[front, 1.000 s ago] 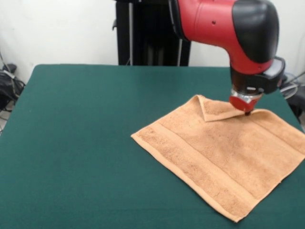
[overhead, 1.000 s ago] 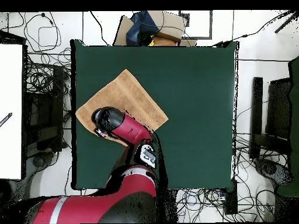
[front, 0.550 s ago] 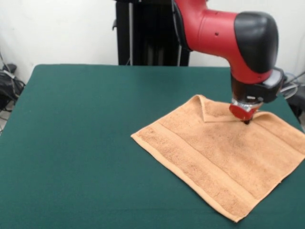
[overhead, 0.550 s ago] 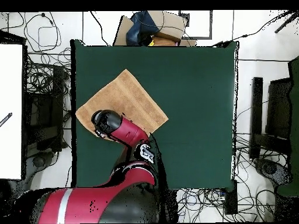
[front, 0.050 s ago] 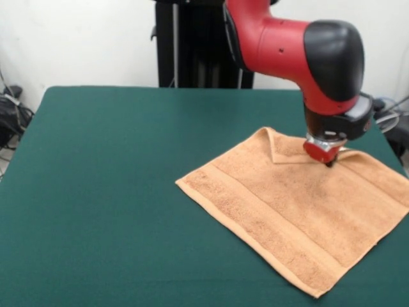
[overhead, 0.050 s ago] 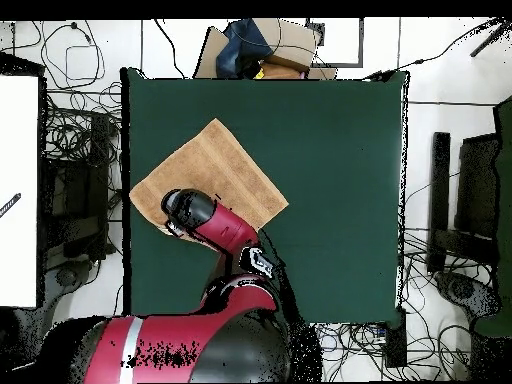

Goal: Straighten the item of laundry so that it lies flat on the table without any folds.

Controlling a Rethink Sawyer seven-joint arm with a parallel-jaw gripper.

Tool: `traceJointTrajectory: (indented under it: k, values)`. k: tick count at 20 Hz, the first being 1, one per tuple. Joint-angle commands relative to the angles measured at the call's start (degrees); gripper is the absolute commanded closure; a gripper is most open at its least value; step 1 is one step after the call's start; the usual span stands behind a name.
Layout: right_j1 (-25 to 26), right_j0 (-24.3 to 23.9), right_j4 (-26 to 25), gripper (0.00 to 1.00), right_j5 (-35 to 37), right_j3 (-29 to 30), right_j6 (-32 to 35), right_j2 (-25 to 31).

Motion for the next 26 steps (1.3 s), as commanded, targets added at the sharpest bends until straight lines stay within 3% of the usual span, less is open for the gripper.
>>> traceJointTrajectory:
  k: [1,7,18,26]
  values:
    - [-1.23,-2.28,0.56,1.00,-0.05,4.62,0.53,5.02]
    - [-4.32,-2.64,0.44,1.00,7.17,3.13,1.47,5.17]
    - [1.34,-7.86,-1.59,1.00,3.40,3.46,-4.95,8.88]
    - [3.61,-4.75,-4.46,1.00,2.95,-1.94,-1.68,4.75]
